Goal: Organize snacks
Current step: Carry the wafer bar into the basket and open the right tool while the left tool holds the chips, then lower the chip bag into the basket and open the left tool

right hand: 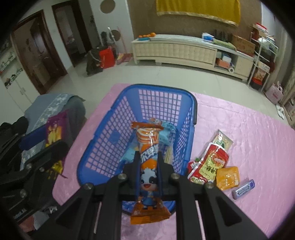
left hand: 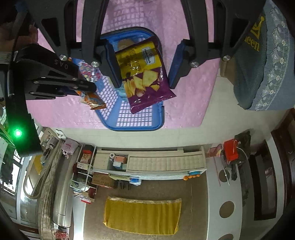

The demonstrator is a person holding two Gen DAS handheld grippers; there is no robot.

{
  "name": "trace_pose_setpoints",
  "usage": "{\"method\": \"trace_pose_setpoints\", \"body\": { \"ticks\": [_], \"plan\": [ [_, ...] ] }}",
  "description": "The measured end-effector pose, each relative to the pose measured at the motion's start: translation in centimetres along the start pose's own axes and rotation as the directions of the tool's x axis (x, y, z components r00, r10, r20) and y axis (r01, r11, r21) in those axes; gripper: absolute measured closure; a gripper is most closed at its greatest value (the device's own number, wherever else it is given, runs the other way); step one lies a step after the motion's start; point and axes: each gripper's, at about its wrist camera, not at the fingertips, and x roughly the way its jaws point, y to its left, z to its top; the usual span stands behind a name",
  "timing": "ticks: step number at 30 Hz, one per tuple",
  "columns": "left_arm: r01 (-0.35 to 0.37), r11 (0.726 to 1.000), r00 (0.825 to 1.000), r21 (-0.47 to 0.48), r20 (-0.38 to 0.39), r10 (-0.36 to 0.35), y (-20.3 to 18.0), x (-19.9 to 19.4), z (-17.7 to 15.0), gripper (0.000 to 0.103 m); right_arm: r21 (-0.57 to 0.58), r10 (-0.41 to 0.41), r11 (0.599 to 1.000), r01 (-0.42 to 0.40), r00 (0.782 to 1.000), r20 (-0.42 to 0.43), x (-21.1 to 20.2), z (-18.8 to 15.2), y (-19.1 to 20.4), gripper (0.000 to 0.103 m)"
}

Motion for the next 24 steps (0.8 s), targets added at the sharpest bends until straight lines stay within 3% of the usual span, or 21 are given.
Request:
{"method": "trace_pose_setpoints", "body": {
  "ticks": [5, 7, 9, 11, 24],
  "plan": [
    [0.023, 0.999, 1.000, -0.036, -0.015, -0.024, 1.0, 0.8, -0.6, 0.054, -0.012, -0.020, 1.000, 0.020, 1.000, -0.003, 1.4, 0.2, 0.7, 0.083],
    [0.024, 0.999, 1.000, -0.043, -0.019, -0.024, 1.3, 0.8, -0.7, 0.054, -0.014, -0.028, 1.000, 0.028, 1.000, -0.005, 1.8, 0.1, 1.0, 0.074],
    [0.020, 0.999, 0.999, -0.048, -0.029, -0.021, 1.6, 0.9, -0.8, 0.054, -0.029, -0.111, 0.993, 0.112, 0.993, 0.032, 1.4, -0.2, 1.3, 0.026],
    [0.014, 0.999, 0.999, -0.041, -0.033, -0.015, 1.3, 0.6, -0.9, 0.054, -0.017, -0.123, 0.992, 0.125, 0.989, 0.078, 0.7, -0.5, 0.9, 0.007],
    [0.019, 1.000, 0.999, -0.003, -0.036, -0.019, 0.1, 0.1, -0.1, 0.054, 0.057, -0.081, 0.996, 0.076, 0.993, 0.084, -1.8, -0.1, -2.9, 0.006]
  ]
}}
